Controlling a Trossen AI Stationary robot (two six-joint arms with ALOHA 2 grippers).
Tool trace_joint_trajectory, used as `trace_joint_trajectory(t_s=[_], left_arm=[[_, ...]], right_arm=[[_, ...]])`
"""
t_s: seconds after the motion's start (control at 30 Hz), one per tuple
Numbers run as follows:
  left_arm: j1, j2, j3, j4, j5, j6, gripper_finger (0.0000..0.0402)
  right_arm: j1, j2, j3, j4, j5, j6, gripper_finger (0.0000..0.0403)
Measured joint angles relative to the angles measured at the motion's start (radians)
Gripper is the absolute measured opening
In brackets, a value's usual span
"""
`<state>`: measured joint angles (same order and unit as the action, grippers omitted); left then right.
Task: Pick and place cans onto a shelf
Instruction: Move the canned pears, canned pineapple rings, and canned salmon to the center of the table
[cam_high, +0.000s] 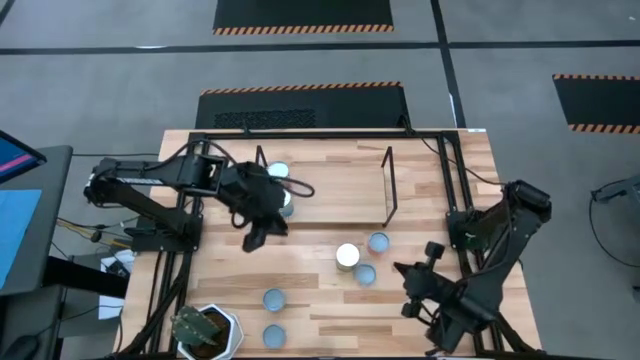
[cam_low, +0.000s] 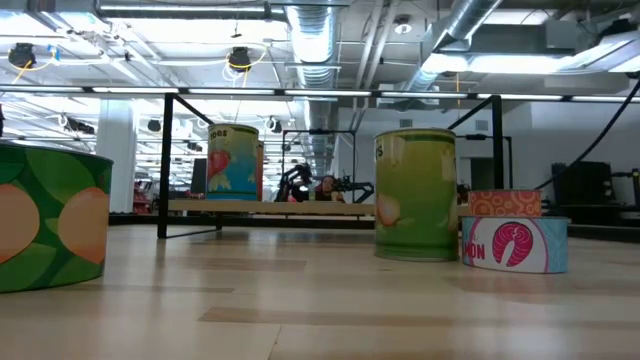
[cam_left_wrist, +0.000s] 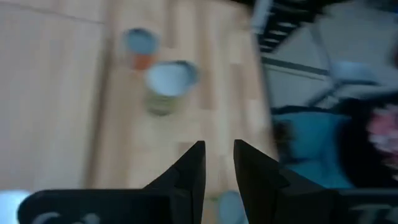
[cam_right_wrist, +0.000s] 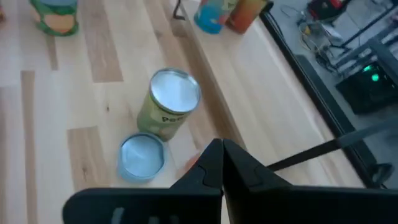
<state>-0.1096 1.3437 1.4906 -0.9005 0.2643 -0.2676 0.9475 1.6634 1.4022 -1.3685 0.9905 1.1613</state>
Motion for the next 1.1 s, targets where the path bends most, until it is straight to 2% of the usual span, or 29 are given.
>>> trace_joint_trajectory(t_s=[0.13,0.27,0.33,0.4,0.53,0.63,0.7,0.77,0.9,1.0,1.1], left_arm=[[-0.067,-0.017,0.001,0.002,-0.004,0.012,0.0070],[-0.103,-0.071,0.001,-0.065,-0.133,0.001,0.0070],[-0.110,-0.107,0.001,-0.105,-0.204,-0.008,0.0070],[-0.113,-0.149,0.001,-0.143,-0.274,-0.011,0.0070],[-0.115,-0.239,0.001,-0.189,-0.419,0.001,0.0070],[-0.115,-0.298,-0.001,-0.190,-0.499,0.031,0.0070],[-0.115,-0.335,-0.001,-0.189,-0.533,0.046,0.0070],[-0.115,-0.363,-0.001,-0.188,-0.551,0.046,0.0070],[-0.115,-0.409,-0.001,-0.189,-0.553,0.015,0.0070],[-0.116,-0.436,-0.001,-0.196,-0.537,-0.006,0.0070],[-0.116,-0.453,-0.001,-0.228,-0.533,-0.016,0.0070]], right_arm=[[-0.035,0.011,-0.046,0.174,0.005,-0.191,0.0017],[-0.105,0.011,-0.094,0.482,-0.008,-0.482,0.0014],[-0.154,0.011,-0.103,0.644,-0.062,-0.646,0.0013],[-0.209,0.011,-0.102,0.842,-0.165,-0.826,0.0014],[-0.328,0.023,-0.101,1.210,-0.504,-1.145,0.0018],[-0.406,0.037,-0.102,1.395,-0.689,-1.237,0.0017],[-0.454,0.083,-0.083,1.508,-0.749,-1.237,0.0015],[-0.474,0.135,-0.064,1.537,-0.756,-1.241,0.0014],[-0.494,0.278,0.065,1.589,-0.796,-1.242,0.0017],[-0.495,0.381,0.200,1.548,-0.817,-1.241,0.0019],[-0.493,0.481,0.342,1.415,-0.829,-1.236,0.0016]])
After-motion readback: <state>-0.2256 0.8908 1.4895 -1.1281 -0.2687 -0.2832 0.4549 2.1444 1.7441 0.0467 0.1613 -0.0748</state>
